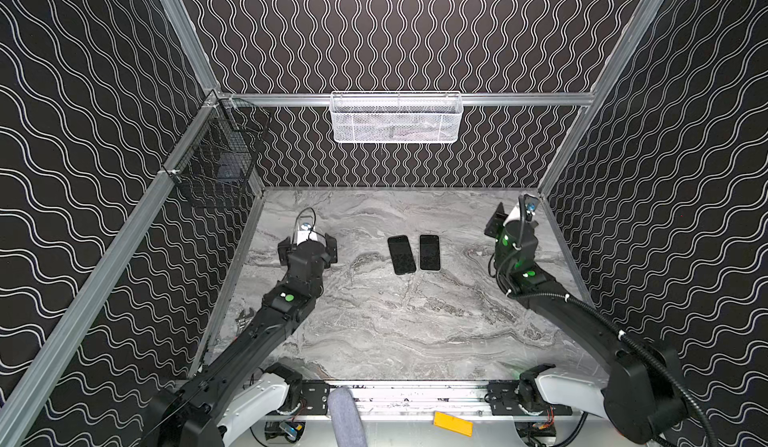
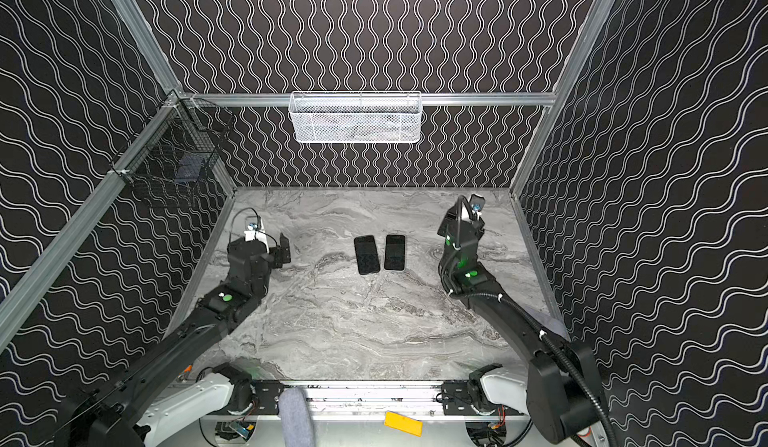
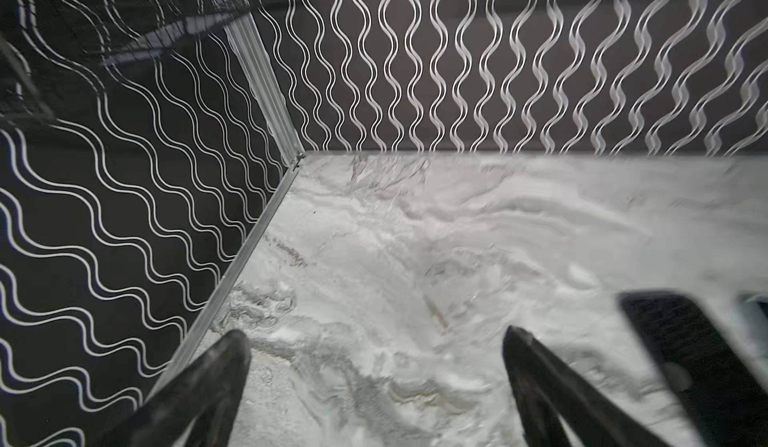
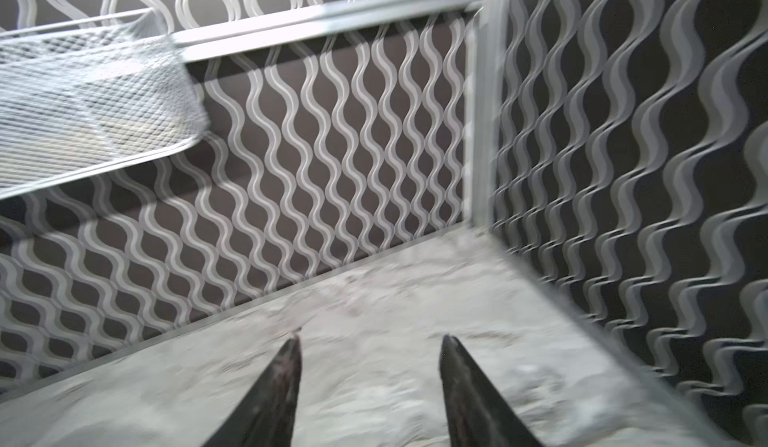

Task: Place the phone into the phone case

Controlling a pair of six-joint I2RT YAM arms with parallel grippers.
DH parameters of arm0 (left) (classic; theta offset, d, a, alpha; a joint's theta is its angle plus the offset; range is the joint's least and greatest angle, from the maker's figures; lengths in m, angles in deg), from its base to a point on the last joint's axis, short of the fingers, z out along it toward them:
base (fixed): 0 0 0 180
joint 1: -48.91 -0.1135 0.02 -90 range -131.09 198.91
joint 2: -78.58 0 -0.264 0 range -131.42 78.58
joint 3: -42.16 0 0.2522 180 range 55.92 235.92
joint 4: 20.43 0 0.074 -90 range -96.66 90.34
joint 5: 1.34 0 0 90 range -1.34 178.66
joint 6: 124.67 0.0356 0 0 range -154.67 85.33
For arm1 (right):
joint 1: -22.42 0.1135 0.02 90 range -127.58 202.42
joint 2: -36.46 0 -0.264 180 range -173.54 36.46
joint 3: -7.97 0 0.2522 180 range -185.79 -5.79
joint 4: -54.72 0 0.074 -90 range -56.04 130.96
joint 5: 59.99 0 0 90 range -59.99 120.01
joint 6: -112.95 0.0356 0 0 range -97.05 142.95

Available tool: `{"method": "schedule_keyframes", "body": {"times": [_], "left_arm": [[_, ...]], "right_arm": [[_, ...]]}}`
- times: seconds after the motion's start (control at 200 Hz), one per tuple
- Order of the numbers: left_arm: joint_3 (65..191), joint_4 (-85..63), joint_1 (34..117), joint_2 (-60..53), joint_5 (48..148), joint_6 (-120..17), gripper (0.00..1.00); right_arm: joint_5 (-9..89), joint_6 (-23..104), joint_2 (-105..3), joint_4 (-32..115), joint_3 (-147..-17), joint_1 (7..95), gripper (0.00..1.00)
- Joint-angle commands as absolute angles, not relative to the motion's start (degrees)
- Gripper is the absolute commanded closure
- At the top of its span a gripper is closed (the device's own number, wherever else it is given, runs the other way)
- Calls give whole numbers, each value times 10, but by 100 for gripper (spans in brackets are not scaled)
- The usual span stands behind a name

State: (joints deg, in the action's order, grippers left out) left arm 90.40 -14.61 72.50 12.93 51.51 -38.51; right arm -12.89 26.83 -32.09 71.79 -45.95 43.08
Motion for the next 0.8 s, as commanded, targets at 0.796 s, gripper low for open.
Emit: {"method": "schedule_keyframes", "body": {"times": [0.796], "left_arm": [[781, -640, 628, -141, 592, -276, 2]], "right_arm": [[-134, 220, -443, 1238, -109, 326, 31]]}}
